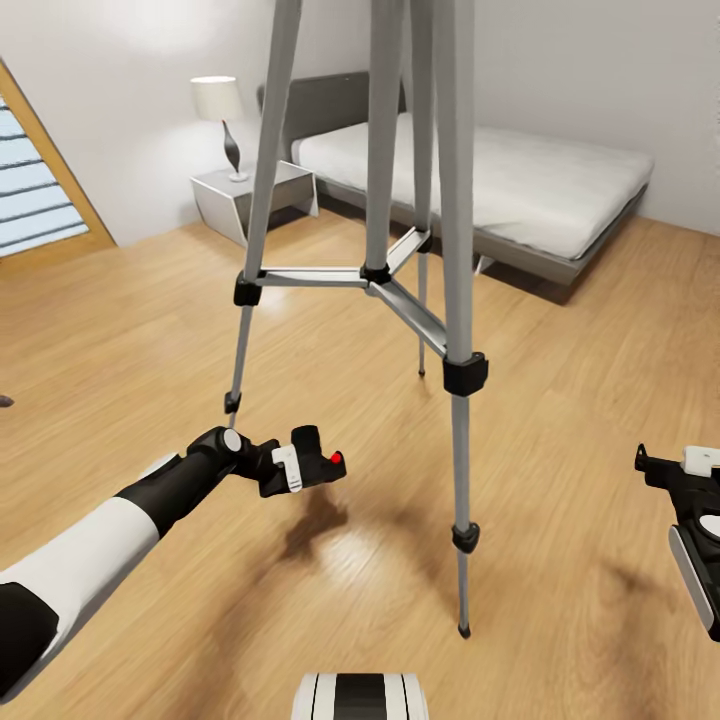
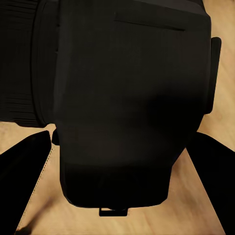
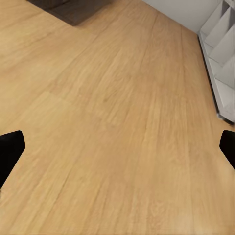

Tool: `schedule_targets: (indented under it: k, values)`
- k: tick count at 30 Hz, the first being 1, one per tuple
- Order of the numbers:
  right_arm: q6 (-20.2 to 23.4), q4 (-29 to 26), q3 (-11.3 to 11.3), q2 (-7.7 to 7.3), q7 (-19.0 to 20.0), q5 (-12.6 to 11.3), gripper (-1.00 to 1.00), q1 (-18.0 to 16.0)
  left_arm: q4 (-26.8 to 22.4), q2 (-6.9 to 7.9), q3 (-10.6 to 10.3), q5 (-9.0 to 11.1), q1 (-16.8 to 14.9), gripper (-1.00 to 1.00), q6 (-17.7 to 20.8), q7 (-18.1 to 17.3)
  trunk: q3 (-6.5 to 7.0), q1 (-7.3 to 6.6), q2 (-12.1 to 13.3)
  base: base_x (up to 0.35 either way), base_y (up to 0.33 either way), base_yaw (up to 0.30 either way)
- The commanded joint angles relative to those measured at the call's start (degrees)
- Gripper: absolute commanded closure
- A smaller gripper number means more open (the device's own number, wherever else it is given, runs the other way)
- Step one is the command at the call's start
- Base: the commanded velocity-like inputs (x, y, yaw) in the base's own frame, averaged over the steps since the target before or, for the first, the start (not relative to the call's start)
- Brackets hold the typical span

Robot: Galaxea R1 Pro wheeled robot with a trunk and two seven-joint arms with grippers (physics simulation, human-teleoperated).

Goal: Attach the digital camera to the camera tripod in the bedroom.

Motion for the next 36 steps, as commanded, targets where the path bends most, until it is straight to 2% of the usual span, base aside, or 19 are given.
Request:
schedule_targets:
  k: [1, 24, 36]
  values:
    - [0.34, -0.09, 0.07, -0.02, -0.22, -0.08, -1.00, -0.01, -0.14, 0.01, -0.14, -0.05, -0.03, 1.00, 0.48, -0.16, 0.18, -0.03, 0.00, 0.000, 0.000, 0.000]
    - [0.11, -0.09, 0.18, -0.02, -0.25, 0.01, -1.00, -0.01, 0.37, -0.01, -0.19, -0.05, 0.12, 1.00, 0.52, -0.18, 5.28, -0.63, 0.31, 0.000, 0.000, 0.000]
    - [0.15, -0.09, 0.19, -0.02, -0.30, 0.08, -1.00, 0.02, 0.62, 0.01, -0.26, -0.05, 0.14, 1.00, 0.55, -1.24, 5.28, -0.63, 0.31, 0.000, 0.000, 0.000]
